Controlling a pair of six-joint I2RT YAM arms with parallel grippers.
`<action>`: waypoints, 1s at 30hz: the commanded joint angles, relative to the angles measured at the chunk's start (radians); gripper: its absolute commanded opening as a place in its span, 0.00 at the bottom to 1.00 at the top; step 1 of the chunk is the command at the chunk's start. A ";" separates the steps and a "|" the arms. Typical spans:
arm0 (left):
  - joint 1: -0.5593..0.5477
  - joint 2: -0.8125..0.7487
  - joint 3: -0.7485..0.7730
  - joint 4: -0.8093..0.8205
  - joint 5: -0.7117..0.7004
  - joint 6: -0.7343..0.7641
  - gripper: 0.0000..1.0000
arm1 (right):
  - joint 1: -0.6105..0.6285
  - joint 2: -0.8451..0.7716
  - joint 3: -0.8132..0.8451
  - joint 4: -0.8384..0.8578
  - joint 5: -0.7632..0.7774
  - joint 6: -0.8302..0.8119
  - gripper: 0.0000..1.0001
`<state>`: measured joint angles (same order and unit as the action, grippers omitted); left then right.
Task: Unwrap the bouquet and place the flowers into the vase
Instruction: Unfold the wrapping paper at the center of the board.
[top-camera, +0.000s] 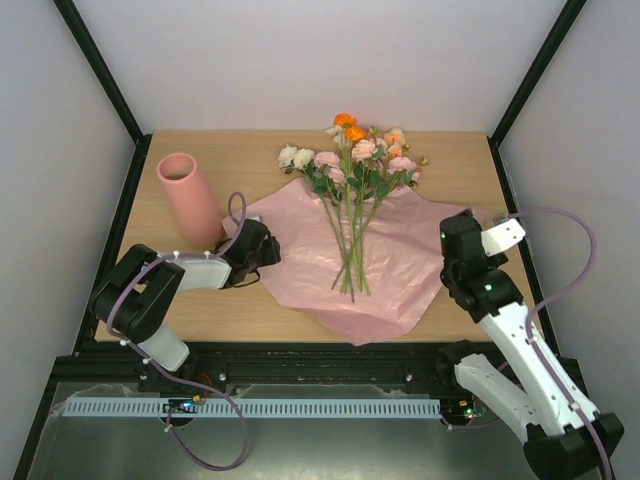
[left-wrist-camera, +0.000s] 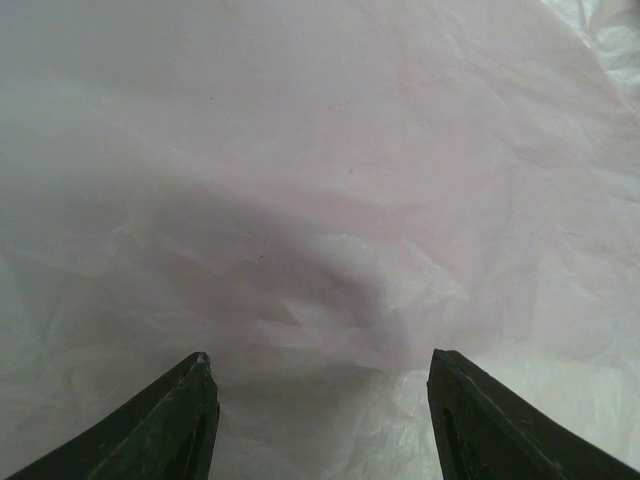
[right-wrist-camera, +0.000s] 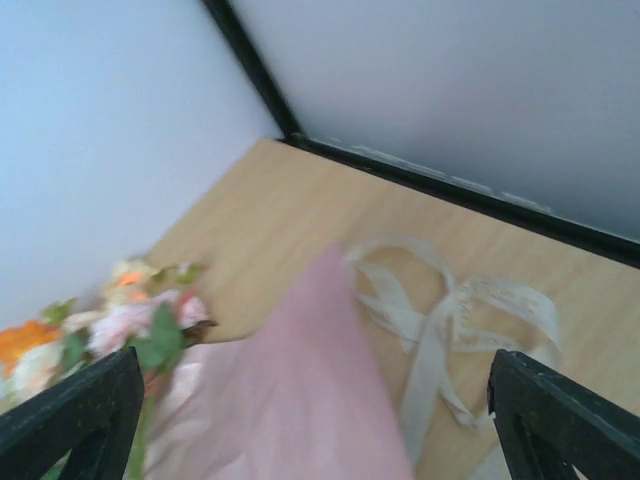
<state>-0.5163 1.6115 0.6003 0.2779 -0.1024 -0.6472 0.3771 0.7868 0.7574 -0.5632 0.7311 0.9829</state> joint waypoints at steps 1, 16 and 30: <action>0.018 0.062 -0.003 -0.123 -0.020 0.002 0.87 | -0.004 -0.089 0.020 0.147 -0.250 -0.294 0.93; 0.036 0.077 0.052 -0.156 -0.012 0.003 0.87 | 0.017 0.075 -0.223 0.424 -1.046 -0.279 0.45; 0.036 -0.099 0.049 -0.200 0.079 0.026 0.87 | 0.004 0.254 -0.357 0.365 -0.339 -0.024 0.42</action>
<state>-0.4873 1.5681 0.6563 0.1326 -0.0383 -0.6353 0.3916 0.9558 0.4255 -0.1768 0.2306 0.8604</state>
